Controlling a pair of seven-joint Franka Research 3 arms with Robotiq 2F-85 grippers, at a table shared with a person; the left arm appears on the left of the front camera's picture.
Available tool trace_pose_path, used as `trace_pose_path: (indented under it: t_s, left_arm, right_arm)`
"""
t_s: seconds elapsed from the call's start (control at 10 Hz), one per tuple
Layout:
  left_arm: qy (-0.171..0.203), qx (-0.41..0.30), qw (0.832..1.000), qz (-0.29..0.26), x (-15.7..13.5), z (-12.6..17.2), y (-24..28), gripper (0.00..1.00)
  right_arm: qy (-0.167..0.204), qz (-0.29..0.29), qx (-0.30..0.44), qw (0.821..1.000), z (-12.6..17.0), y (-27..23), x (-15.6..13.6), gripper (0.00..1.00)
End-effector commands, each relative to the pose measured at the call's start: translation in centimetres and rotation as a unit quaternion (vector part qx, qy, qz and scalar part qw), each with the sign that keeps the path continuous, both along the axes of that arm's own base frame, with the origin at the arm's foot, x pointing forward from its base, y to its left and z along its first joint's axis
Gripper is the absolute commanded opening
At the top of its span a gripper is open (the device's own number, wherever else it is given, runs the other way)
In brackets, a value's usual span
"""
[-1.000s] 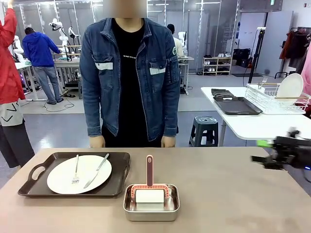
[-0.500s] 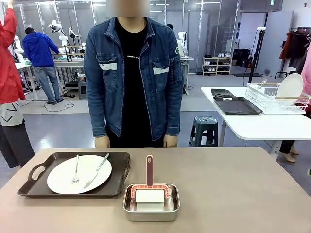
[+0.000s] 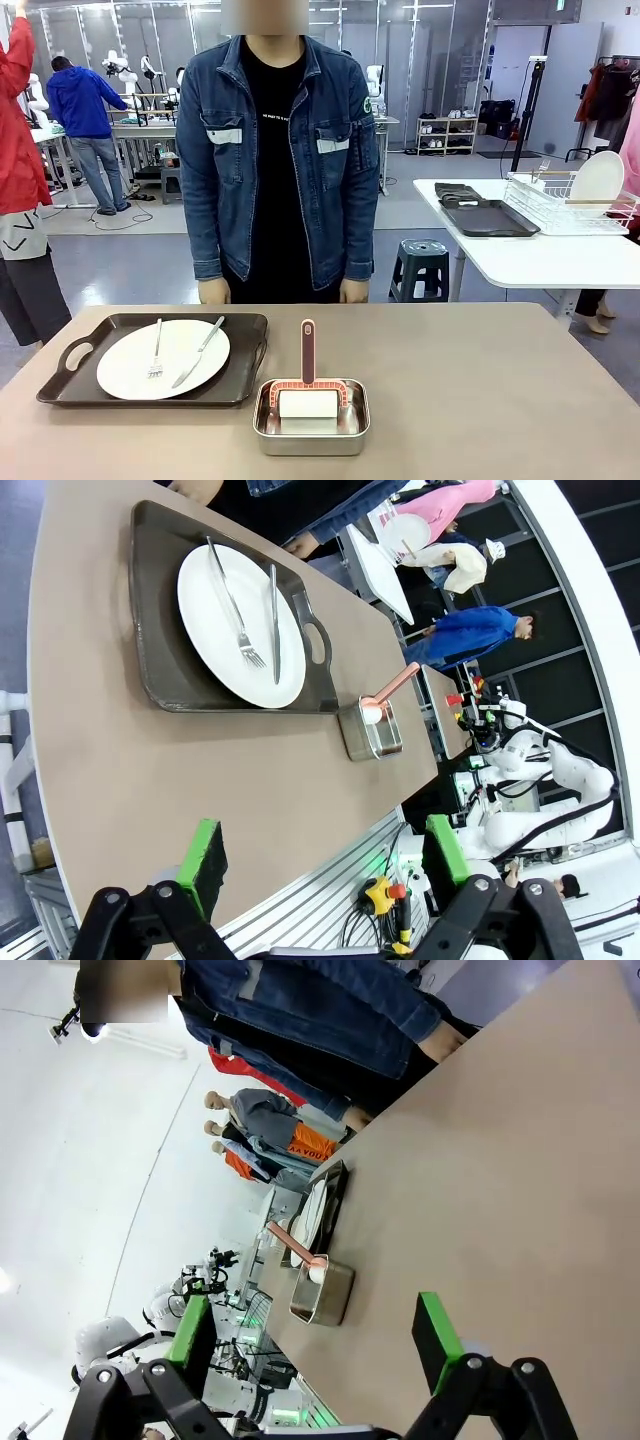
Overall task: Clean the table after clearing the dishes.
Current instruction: When the right (or left) Handle tray is removed, use the right hand (or left hand) to clean the right (or left) side of the table with the Lint Roller.
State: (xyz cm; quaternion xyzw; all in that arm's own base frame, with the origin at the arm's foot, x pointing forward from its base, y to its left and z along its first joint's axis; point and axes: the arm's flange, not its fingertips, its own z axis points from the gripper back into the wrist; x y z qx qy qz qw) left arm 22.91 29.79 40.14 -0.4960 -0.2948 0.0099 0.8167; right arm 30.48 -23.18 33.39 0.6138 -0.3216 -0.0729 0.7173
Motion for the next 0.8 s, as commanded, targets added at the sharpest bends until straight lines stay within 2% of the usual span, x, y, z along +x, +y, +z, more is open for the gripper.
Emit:
trace_pose_path:
  t_s: [0.0,0.7]
  left_arm:
    - [-0.013,-0.005,1.000,-0.001,-0.30,0.06,0.15,1.00]
    - [-0.013,-0.005,1.000,-0.001,-0.30,0.06,0.15,1.00]
  right_arm:
    - [0.003,-0.004,0.019,1.000,-0.87,-0.09,-0.05,1.00]
    - [0.003,-0.004,0.019,1.000,-0.87,-0.09,-0.05,1.00]
